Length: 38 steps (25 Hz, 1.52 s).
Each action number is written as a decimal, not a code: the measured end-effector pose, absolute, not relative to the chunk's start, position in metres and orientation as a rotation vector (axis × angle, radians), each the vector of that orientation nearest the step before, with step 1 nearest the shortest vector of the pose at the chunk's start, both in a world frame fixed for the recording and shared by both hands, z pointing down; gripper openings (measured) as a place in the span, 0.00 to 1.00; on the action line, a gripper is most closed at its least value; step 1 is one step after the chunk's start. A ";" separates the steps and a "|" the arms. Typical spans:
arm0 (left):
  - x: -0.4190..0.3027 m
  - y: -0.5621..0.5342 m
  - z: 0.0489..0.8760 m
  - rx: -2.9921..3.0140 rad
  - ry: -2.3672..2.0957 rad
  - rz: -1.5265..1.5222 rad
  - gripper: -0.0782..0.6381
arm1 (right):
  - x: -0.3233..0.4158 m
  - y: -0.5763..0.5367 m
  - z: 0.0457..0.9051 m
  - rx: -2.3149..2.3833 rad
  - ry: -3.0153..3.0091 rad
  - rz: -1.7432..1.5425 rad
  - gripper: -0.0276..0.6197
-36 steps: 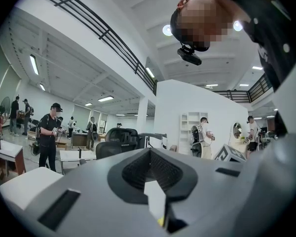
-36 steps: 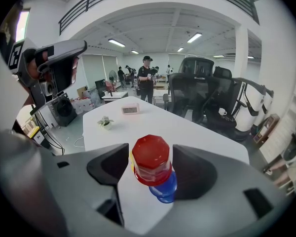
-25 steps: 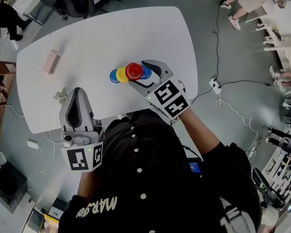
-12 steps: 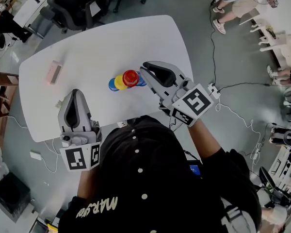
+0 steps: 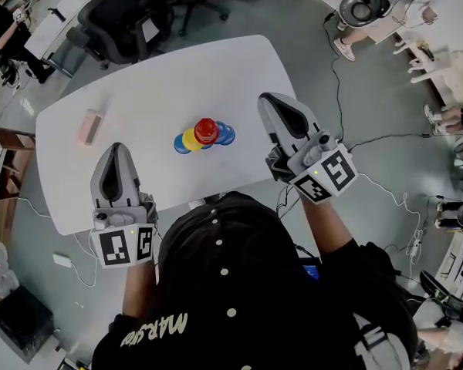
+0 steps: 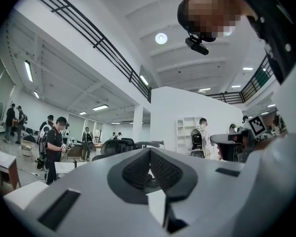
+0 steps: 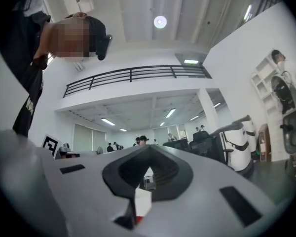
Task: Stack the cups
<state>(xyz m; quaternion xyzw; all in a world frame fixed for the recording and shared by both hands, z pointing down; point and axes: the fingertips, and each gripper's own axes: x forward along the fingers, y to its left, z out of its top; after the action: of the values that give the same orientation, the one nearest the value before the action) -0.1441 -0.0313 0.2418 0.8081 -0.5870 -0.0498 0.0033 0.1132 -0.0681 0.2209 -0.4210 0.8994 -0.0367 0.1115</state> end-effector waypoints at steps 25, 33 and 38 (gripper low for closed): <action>-0.183 -0.030 0.237 2.474 -1.993 -0.104 0.12 | 0.193 -0.070 0.223 -1.696 2.410 0.027 0.05; -0.181 -0.027 0.230 2.491 -2.011 -0.123 0.12 | 0.187 -0.067 0.231 -1.706 2.446 0.006 0.05; -0.179 -0.026 0.231 2.499 -2.000 -0.113 0.12 | 0.182 -0.067 0.235 -1.726 2.472 0.020 0.05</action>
<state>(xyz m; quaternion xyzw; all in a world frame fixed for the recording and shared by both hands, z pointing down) -0.1786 -0.0262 0.2309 0.7799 -0.6242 -0.0353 -0.0309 0.1816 -0.0667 0.2346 -0.5713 0.8183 0.0067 0.0632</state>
